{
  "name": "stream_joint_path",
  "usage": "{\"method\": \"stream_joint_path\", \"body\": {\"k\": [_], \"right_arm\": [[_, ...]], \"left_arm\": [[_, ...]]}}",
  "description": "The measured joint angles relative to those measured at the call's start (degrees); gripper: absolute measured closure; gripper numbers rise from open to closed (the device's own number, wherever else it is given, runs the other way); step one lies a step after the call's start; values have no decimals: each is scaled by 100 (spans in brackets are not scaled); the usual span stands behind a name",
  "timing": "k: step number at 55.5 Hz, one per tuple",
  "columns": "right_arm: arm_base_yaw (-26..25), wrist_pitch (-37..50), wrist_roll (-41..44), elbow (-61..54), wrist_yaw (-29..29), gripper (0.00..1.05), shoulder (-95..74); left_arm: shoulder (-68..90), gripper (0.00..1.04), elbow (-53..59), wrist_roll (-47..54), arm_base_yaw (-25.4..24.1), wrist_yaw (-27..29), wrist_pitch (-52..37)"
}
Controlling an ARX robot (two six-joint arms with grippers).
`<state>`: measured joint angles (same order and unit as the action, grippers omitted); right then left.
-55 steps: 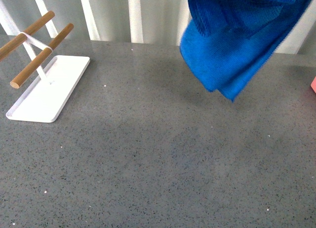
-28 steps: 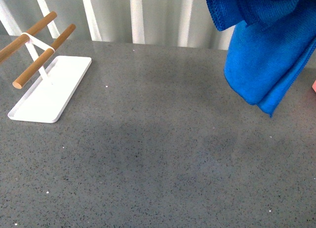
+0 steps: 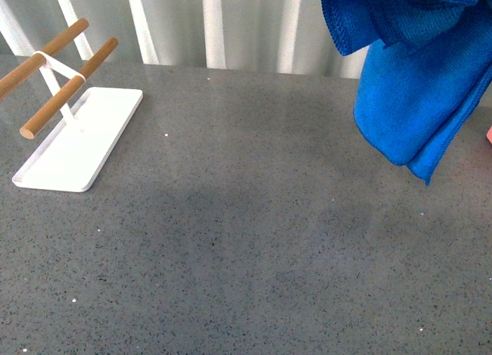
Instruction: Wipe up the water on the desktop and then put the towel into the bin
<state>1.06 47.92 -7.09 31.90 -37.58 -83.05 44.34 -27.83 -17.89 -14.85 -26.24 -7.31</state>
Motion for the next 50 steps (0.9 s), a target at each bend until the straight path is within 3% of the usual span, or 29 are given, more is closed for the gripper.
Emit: {"method": "stream_joint_path", "body": {"k": [20, 27, 37, 46, 50], "right_arm": [[-127, 0, -2, 0, -4, 101, -11], [-140, 0, -2, 4, 0, 101, -26], [-129, -4, 0, 9, 26, 101, -31], [-125, -120, 52, 11, 131, 101, -31], [-122, -173, 85, 11, 199, 101, -31]], "left_arm": [[-293, 7, 358, 28, -664, 24, -74], [-839, 35, 1259, 1226, -365, 831, -1300], [-1325, 64, 1718, 1620, 107, 1296, -1296], [-1827, 100, 2079, 1703, 546, 1731, -1158], [-2057, 101, 2208, 1733, 719, 1888, -1064]]}}
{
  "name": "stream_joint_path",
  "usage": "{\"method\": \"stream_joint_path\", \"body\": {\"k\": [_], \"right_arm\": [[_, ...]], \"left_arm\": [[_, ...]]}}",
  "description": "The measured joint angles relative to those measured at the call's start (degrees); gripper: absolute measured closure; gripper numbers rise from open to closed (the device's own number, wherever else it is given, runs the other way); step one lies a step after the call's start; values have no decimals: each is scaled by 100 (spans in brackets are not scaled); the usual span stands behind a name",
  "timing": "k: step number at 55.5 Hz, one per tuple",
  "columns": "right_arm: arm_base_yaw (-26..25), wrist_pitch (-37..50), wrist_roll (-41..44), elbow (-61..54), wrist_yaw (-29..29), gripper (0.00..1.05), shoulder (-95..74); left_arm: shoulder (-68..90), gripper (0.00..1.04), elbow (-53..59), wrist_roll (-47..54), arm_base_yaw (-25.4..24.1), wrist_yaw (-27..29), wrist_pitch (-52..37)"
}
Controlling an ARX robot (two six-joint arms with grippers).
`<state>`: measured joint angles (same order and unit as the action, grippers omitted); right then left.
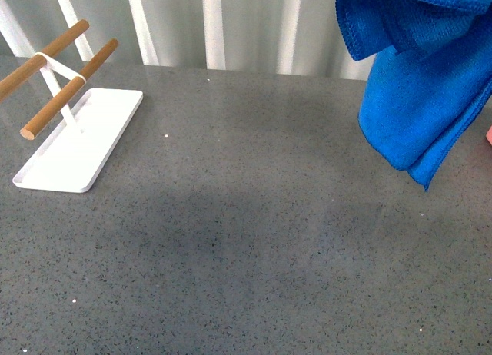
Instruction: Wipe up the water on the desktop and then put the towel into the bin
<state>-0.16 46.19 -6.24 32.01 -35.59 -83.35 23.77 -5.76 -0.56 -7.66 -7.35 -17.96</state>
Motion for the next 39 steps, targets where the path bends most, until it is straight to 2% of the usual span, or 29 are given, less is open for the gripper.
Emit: {"method": "stream_joint_path", "body": {"k": [3, 4, 6, 10, 39], "right_arm": [[11, -33, 20, -2, 92, 101, 0], [17, -42, 31, 0, 109, 101, 0], [22, -57, 46, -2, 116, 101, 0], [28, -109, 85, -2, 144, 101, 0], [173, -476, 348, -17, 409, 101, 68]], "left_arm": [[-151, 101, 81, 11, 142, 155, 79], [-229, 101, 111, 11, 315, 444, 133], [-313, 101, 149, 11, 531, 662, 184], [-455, 101, 203, 13, 704, 708, 258], [-1381, 101, 448, 20, 772, 737, 776]]}}
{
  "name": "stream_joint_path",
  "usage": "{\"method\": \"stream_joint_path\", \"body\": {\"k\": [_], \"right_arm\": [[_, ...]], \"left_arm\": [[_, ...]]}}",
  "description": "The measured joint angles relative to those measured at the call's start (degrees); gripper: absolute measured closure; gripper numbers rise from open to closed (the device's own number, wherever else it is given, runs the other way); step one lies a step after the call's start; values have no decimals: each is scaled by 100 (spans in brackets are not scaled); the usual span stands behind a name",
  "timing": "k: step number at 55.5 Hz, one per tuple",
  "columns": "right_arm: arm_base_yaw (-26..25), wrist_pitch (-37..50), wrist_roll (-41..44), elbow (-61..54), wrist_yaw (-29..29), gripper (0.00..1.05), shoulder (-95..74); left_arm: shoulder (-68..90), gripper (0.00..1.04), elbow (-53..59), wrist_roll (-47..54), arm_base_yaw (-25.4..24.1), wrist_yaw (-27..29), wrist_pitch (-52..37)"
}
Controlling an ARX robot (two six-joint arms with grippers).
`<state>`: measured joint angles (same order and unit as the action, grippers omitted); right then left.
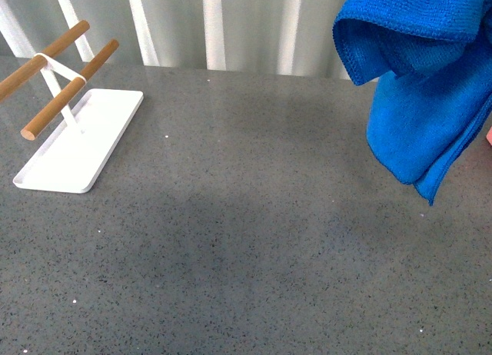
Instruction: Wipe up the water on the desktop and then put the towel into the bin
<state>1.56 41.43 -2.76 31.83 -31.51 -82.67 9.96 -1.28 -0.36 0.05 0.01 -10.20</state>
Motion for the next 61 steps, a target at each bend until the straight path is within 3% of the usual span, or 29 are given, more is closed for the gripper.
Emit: {"method": "stream_joint_path", "body": {"k": [5, 23, 41, 53, 56, 61], "right_arm": [[13, -44, 26, 2, 2, 101, 0], [-4, -179, 63, 26, 57, 101, 20], [289, -1484, 341, 605, 1211, 101, -721], [422, -2015, 372, 1202, 1666, 101, -1681], [450, -2116, 374, 1384, 1679, 101, -2002], [538, -2192, 295, 1668, 1794, 101, -2566]], "left_arm": [[-745, 101, 0, 7, 0, -2, 938], [-973, 101, 0, 7, 0, -2, 1016], [-973, 44, 0, 7, 0, 0, 1016], [-973, 10, 0, 9, 0, -2, 1016], [-973, 5, 0, 13, 0, -2, 1016], [-973, 7, 0, 11, 0, 0, 1016]]}}
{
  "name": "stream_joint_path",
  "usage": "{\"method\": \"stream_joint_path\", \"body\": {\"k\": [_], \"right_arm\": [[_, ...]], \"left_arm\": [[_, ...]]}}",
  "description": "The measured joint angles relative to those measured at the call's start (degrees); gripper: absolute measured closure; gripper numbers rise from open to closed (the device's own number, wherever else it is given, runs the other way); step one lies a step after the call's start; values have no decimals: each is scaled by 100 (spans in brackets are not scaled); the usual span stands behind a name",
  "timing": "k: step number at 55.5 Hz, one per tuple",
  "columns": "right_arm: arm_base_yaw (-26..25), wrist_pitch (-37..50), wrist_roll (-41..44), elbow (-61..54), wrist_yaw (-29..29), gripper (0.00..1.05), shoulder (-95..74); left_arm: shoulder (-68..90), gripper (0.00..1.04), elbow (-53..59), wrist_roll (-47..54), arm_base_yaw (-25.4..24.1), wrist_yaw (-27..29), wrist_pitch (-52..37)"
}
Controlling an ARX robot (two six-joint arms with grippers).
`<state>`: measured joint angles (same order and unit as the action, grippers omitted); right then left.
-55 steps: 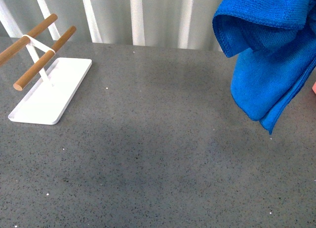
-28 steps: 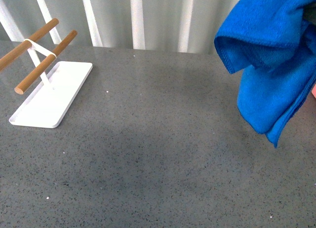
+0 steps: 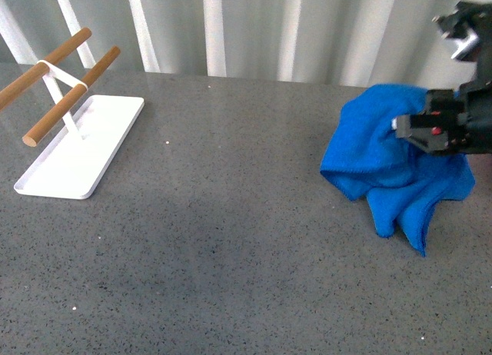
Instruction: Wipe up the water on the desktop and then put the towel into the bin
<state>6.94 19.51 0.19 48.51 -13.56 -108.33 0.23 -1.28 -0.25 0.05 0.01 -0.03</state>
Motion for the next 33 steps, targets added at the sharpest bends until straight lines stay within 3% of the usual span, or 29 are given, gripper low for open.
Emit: {"method": "stream_joint_path", "body": {"k": [18, 33], "right_arm": [[542, 264, -328, 256, 350, 101, -1475], [-57, 22, 120, -33, 382, 101, -1102]], "left_arm": [[0, 7, 0, 0, 0, 0, 0], [-2, 7, 0, 0, 0, 0, 0]]}}
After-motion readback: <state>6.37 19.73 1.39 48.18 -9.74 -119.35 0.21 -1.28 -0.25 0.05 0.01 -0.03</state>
